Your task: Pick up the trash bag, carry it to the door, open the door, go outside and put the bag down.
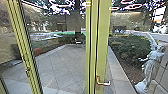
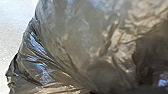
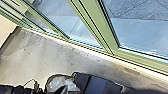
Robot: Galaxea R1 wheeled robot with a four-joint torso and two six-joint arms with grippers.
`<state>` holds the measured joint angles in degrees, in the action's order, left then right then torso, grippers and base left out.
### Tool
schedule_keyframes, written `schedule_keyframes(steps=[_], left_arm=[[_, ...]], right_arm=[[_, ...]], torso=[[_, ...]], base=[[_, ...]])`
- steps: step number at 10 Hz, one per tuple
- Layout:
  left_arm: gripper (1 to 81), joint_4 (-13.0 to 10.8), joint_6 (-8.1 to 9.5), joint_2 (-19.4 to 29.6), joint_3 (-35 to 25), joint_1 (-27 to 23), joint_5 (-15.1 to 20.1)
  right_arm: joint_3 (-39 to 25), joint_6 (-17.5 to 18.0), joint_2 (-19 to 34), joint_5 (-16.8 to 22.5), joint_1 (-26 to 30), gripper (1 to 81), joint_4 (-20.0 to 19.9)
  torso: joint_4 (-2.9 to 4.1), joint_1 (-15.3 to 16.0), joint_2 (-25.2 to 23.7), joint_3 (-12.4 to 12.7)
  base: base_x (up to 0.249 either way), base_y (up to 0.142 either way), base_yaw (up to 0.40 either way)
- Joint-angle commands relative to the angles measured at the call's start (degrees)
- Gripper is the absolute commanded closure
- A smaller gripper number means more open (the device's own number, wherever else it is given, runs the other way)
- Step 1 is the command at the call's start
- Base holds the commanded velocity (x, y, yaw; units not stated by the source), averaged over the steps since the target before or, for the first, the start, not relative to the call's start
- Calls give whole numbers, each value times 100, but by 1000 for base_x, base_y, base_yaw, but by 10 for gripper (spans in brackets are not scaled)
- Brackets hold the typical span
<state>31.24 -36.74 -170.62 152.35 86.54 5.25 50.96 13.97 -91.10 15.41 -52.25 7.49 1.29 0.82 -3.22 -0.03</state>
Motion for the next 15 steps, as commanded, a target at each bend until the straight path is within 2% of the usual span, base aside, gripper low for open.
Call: schedule_keyframes(steps=[1,2,3,5,14,15], left_arm=[[811,48,9,-25,-20,-335,441],[811,57,9,-34,-20,-335,441],[811,57,9,-43,-20,-335,433],[811,57,9,-43,-20,-335,424],[811,119,18,-69,-12,-335,397],[811,119,18,-69,-12,-335,389]], right_arm=[[-702,1011,678,1588,1964,10,-248],[-781,1284,669,1975,2450,10,-248],[-816,1547,643,2186,2783,10,-248],[-799,2004,520,2405,3268,10,-256],[254,3330,-894,2362,3980,10,-256],[352,3384,-1045,2335,4007,10,-256]], torso=[[0,0,0,0],[0,0,0,0],[0,0,0,0],[0,0,0,0],[0,0,2,-2],[0,0,2,-2]], base=[[0,0,0],[0,0,0],[0,0,0],[0,0,0],[0,0,0],[0,0,0]])
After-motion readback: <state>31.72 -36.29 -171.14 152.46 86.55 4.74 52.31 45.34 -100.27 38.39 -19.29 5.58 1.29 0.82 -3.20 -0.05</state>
